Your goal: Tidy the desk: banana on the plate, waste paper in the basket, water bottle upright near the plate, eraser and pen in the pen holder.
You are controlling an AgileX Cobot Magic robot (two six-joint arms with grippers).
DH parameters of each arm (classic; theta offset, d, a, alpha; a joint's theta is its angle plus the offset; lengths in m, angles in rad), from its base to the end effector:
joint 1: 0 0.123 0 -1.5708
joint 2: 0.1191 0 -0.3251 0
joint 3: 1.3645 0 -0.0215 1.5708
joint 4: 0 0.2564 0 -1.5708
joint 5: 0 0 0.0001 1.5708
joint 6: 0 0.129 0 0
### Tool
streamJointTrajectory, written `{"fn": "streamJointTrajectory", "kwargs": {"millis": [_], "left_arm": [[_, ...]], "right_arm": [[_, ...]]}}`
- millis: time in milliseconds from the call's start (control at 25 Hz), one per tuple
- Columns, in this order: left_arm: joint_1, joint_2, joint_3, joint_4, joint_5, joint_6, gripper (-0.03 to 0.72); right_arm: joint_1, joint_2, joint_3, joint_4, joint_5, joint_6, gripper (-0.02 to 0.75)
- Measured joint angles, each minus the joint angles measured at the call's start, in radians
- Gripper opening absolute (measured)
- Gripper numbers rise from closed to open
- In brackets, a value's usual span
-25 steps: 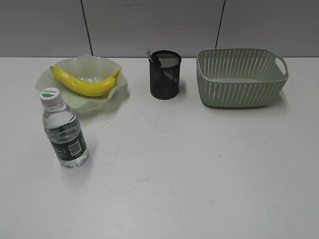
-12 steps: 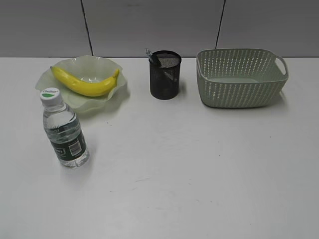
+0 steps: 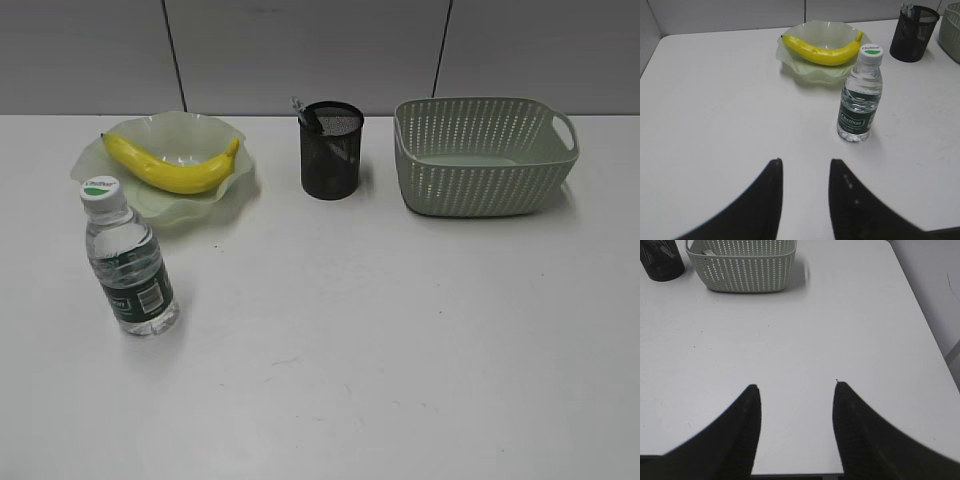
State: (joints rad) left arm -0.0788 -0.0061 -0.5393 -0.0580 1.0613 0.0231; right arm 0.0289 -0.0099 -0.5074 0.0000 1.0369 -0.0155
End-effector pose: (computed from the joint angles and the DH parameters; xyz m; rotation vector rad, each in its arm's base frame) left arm -0.0123 -0.0056 0.2750 0.1061 1.9969 -0.1046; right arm -0.0073 -0.0002 0.2677 -0.0445 2.0027 0.0086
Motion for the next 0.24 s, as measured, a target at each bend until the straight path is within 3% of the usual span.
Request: {"fn": "streamJointTrajectory", "kwargs": {"millis": [240], "left_arm": [[0.014, 0.0, 0.0, 0.0, 0.0, 0.0, 0.237]], "right_arm": [[0.0, 0.0, 0.0, 0.0, 0.0, 0.0, 0.382]]}}
